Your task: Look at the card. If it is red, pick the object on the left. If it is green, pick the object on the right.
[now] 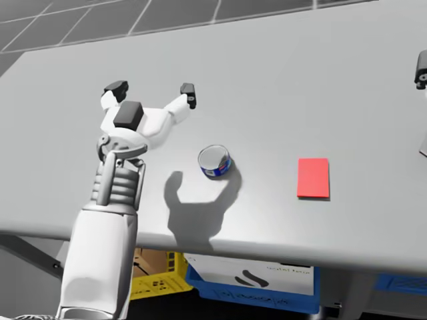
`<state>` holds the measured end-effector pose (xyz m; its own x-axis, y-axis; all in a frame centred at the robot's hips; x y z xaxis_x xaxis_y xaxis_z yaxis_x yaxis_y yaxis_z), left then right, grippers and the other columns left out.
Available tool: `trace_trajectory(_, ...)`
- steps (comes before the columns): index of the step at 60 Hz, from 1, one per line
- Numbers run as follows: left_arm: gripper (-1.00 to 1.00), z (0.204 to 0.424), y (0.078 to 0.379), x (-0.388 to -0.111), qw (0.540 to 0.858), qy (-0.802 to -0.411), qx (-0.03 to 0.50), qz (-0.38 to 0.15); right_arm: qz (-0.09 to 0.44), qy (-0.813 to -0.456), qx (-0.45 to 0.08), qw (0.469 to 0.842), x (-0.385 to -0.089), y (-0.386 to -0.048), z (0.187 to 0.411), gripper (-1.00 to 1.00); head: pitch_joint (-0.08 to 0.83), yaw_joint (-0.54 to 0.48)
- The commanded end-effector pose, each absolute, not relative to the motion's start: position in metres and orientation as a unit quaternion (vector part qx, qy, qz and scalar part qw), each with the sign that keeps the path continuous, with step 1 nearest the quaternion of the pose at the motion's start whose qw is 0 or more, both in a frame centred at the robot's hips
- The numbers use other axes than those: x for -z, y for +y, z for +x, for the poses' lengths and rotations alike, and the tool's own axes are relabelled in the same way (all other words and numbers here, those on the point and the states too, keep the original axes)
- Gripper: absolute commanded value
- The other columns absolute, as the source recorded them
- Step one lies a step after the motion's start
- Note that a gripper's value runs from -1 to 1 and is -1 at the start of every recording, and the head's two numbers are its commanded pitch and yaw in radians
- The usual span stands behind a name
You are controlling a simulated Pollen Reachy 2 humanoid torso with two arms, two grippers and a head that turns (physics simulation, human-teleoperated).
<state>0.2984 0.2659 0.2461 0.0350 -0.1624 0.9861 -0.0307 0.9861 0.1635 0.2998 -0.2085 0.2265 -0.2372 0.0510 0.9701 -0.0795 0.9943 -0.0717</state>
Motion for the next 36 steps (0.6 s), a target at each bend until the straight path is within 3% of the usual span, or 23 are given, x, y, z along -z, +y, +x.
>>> trace_trajectory(1,-1.0,0.282,0.25,-0.251,0.738,-0.672,0.054,0.017,0.015,-0.781,-0.044,0.622,-0.222,-0.205,0.301,-1.0,0.721,0.33)
trace_trajectory(6,-1.0,0.268,0.246,-0.255,0.746,-0.663,0.071,-0.012,0.014,-0.78,-0.045,0.624,-0.22,-0.205,0.303,-1.0,0.723,0.34)
trace_trajectory(11,-1.0,0.25,0.239,-0.249,0.774,-0.627,0.051,-0.07,0.014,-0.78,-0.044,0.624,-0.22,-0.205,0.303,-1.0,0.726,0.35)
trace_trajectory(26,-1.0,0.213,0.246,-0.213,0.802,-0.582,0.101,-0.085,0.011,-0.782,-0.041,0.622,-0.221,-0.205,0.303,-1.0,0.721,0.33)
trace_trajectory(36,-1.0,0.205,0.247,-0.18,0.816,-0.561,0.105,-0.093,0.012,-0.783,-0.041,0.621,-0.222,-0.206,0.303,-1.0,0.722,0.33)
